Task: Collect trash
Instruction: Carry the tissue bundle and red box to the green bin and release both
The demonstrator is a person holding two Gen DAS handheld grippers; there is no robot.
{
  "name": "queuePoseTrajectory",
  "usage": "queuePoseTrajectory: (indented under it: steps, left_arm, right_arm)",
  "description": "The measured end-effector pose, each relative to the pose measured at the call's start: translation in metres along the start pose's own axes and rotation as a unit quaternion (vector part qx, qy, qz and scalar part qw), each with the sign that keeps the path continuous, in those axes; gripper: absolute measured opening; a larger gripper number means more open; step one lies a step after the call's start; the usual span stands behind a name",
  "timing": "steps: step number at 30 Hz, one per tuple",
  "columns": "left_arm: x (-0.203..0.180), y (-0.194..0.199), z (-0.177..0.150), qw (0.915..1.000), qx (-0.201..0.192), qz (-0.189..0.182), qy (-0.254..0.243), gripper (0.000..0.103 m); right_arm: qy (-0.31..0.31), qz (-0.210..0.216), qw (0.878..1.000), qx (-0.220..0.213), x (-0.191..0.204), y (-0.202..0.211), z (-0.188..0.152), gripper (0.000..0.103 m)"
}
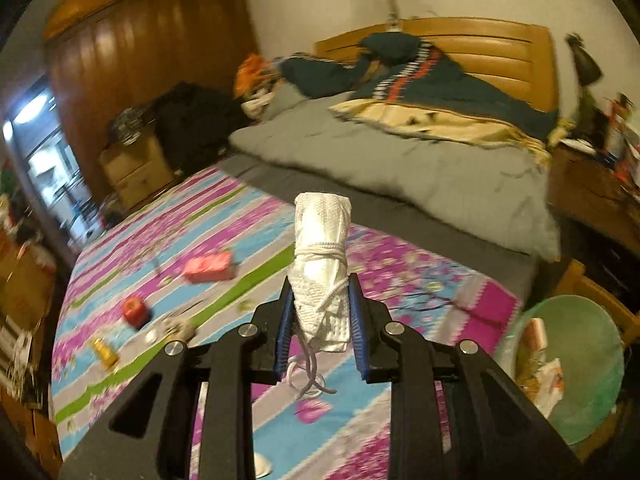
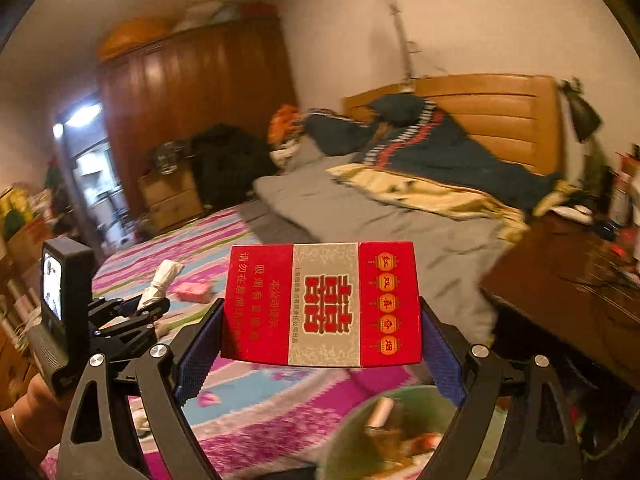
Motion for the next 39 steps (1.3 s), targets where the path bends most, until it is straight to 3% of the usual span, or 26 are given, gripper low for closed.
queuePoseTrajectory:
  steps: [9,16,23,32,39]
  left_arm:
    - [-0.106,0.017,0.014,0.9933,-0.02,-0.075,-0.085,0.024]
    - [-0.166,0.031,0.009,0.9825,-0.026,-0.123,-0.137,0.024]
    - [-0.202,0.041,-0.01,0.9712,-0.017,-0.159,-0.176,0.024]
    - [-0.228,0.038,-0.056,0.9539,0.033,-0.206,-0.216,0.024]
    - [-0.234,0.03,-0.073,0.949,0.06,-0.217,-0.221,0.024]
  right_arm:
    - [-0.039,-0.105,0.994,0.005,-0.111,0.058,-0.029,0.089]
    - [-0.055,-0.152,0.987,0.018,-0.151,0.092,-0.055,0.089]
    - [-0.048,-0.17,0.984,0.039,-0.148,0.105,-0.07,0.089]
    - [-0.054,-0.169,0.98,0.092,-0.14,0.094,-0.105,0.089]
    - [-0.052,-0.159,0.978,0.127,-0.132,0.081,-0.128,0.089]
Point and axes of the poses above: each gripper's, at about its wrist camera, not at the fingertips, and y roughly against the way its jaws point, x to its left, z to its top, the point moved 9 cm from there along -y, roughly the way its jaws point, and after that the axes turned 10 degrees about z, right-handed, at the moved point
